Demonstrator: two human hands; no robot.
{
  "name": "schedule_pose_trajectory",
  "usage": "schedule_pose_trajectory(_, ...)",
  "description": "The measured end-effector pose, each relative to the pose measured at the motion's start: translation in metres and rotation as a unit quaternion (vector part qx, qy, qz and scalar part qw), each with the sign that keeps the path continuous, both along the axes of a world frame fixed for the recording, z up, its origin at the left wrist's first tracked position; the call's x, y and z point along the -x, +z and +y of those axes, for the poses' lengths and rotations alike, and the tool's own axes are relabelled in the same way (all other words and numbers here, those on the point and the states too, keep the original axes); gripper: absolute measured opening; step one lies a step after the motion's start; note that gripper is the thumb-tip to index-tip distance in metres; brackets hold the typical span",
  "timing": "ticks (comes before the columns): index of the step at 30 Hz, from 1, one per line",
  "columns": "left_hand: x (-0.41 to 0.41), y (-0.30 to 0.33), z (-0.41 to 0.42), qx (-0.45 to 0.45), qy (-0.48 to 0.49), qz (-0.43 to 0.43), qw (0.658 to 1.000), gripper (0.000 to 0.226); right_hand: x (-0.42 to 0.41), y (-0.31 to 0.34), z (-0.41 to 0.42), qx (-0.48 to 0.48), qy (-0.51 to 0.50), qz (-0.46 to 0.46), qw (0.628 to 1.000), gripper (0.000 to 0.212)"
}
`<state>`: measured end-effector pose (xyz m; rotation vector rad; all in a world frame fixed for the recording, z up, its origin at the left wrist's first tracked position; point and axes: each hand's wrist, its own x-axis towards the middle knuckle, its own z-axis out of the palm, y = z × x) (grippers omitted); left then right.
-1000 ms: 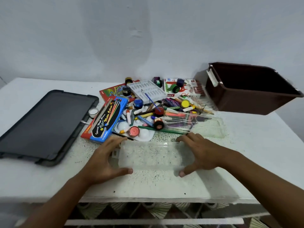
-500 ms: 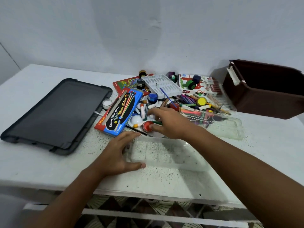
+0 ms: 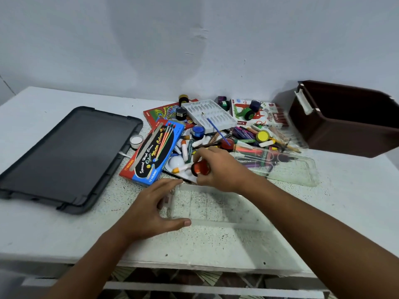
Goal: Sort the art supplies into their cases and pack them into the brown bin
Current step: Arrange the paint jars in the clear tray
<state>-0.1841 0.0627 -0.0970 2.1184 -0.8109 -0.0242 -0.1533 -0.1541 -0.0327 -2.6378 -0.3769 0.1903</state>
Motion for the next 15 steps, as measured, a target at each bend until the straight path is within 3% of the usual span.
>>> schedule_pose_trajectory(4,0.001,-0.002,0.000,-0.009,0.018,0.005,1.000,0.088,0.020,0.015,-0.033,-0.003,-0.034,0.013,0.999,0.061)
schedule_pose_trajectory(8,0.003,-0.002,0.001,-0.021,0.032,0.017,0.999,0.088,0.040,0.021,-0.072,-0.007,-0.086,-0.009,0.996,0.042)
schedule_pose_trajectory(15,0.007,-0.001,-0.002,-0.053,0.051,0.004,0.997,0.088,0.070,0.010,-0.111,-0.130,-0.147,-0.009,0.980,0.031)
